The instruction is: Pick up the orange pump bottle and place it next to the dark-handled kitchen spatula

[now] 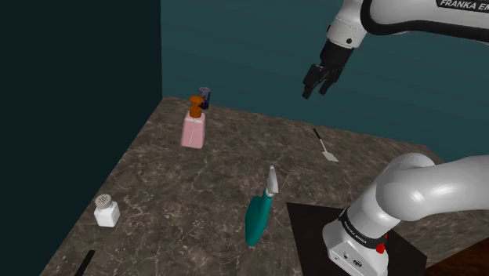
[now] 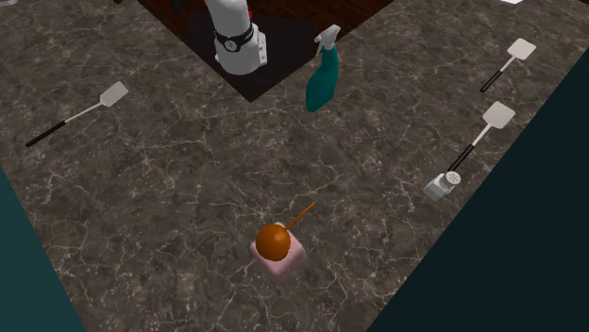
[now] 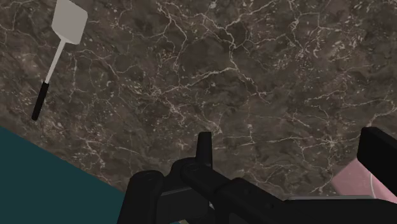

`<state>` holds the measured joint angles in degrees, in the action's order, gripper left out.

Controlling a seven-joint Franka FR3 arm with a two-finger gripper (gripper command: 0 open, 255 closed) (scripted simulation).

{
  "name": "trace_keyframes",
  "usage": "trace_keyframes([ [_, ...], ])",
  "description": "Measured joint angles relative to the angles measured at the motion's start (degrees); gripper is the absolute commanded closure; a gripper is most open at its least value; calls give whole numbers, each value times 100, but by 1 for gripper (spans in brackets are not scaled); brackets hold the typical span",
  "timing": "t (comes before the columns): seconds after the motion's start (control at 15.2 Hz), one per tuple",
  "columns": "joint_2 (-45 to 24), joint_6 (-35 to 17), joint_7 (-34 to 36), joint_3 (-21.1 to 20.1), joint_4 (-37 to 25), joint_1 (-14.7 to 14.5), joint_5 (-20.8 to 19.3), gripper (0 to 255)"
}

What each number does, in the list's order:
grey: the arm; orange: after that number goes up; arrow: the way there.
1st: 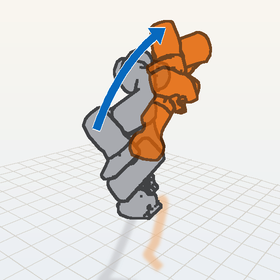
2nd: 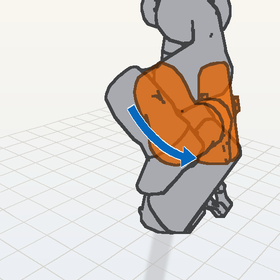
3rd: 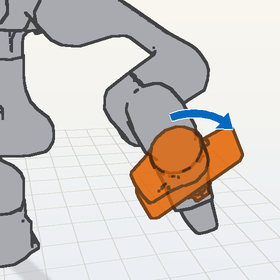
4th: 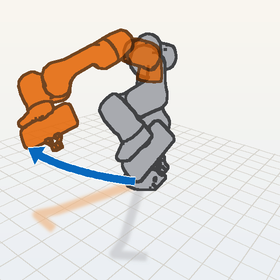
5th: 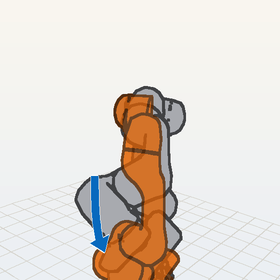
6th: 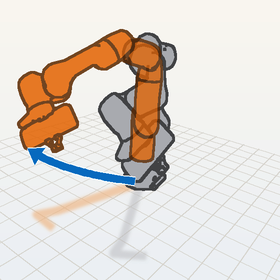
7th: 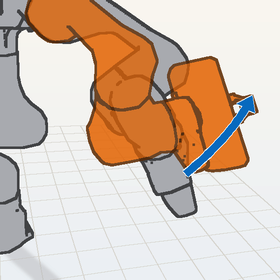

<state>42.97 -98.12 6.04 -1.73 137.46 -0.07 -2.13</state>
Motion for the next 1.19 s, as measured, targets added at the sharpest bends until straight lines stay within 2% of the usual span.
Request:
trace_keyframes([
  [0.2,-153,-173,129,-83,-3,-19,59,0],
  [0.73,-1388,-1324,1083,-719,-266,-136,354,0],
  [1.19,-2763,-2112,1903,-1183,-1031,-125,261,0],
])
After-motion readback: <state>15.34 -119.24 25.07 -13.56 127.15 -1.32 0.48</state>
